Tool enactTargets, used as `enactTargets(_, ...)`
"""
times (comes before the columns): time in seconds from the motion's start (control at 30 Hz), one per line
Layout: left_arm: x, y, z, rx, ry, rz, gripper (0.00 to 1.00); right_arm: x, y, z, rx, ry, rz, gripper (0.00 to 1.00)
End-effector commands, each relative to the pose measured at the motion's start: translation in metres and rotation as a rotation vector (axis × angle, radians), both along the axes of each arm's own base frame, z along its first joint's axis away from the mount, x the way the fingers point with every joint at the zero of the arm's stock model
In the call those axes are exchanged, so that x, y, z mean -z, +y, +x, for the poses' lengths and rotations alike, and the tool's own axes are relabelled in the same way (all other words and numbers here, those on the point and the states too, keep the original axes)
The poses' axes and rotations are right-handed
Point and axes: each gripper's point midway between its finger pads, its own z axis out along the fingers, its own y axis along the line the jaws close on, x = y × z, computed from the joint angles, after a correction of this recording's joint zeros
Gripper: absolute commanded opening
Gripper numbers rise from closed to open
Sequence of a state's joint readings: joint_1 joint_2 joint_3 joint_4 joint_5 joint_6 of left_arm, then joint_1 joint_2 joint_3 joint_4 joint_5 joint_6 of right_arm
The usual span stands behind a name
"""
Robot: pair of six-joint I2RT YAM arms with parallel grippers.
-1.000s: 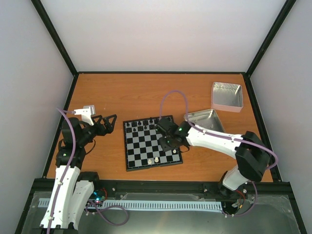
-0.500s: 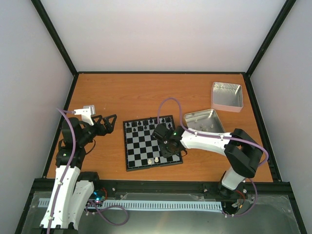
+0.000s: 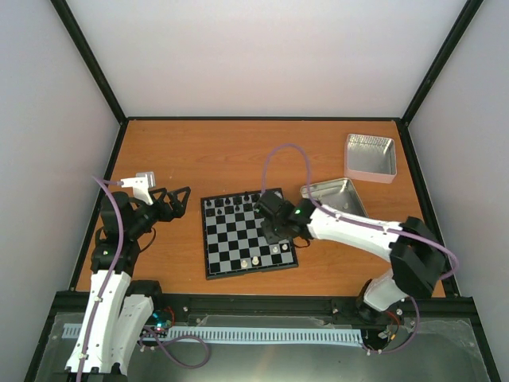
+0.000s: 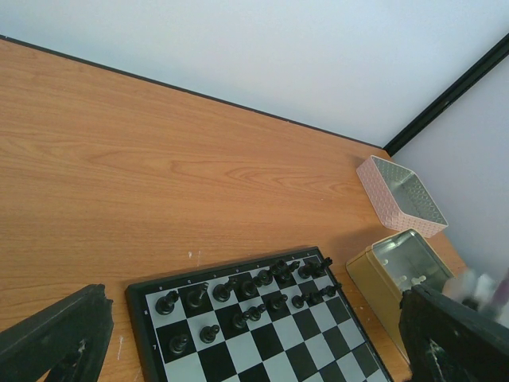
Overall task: Set up the chess pieces on the board
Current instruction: Place the chess piece on the chessboard, then pick up the chess piece from the storage box.
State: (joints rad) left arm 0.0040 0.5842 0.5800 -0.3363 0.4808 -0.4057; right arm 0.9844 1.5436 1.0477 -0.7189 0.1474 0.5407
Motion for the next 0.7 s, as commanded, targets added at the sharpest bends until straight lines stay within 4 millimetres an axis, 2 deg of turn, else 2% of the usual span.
enactTargets(0.0,-0.010,-0.002,-0.001,0.012,-0.036,0.002,1.00,-0.038,-0.044,0.051,0.202,-0.173,0.001,0.26)
enactTargets(0.13,-0.011,-0.002,-0.001,0.012,-0.038,0.002,1.00,-0.047,-0.107,0.086,0.402,-0.211,0.036,0.28)
enactTargets(0.2,-0.011,-0.002,-0.001,0.014,-0.037,0.000,1.00,-0.052,-0.131,0.099,0.467,-0.229,0.061,0.29)
enactTargets(0.27,-0.010,-0.003,-0.001,0.014,-0.034,0.000,1.00,-0.049,-0.146,0.109,0.504,-0.223,0.066,0.30)
enactTargets(0.43,-0.010,-0.002,-0.001,0.012,-0.035,0.001,1.00,-0.020,-0.168,0.130,0.563,-0.167,0.044,0.30)
enactTargets(0.67,-0.010,-0.001,0.000,0.007,-0.032,0.004,1.00,0.012,-0.170,0.165,0.560,-0.122,0.048,0.30)
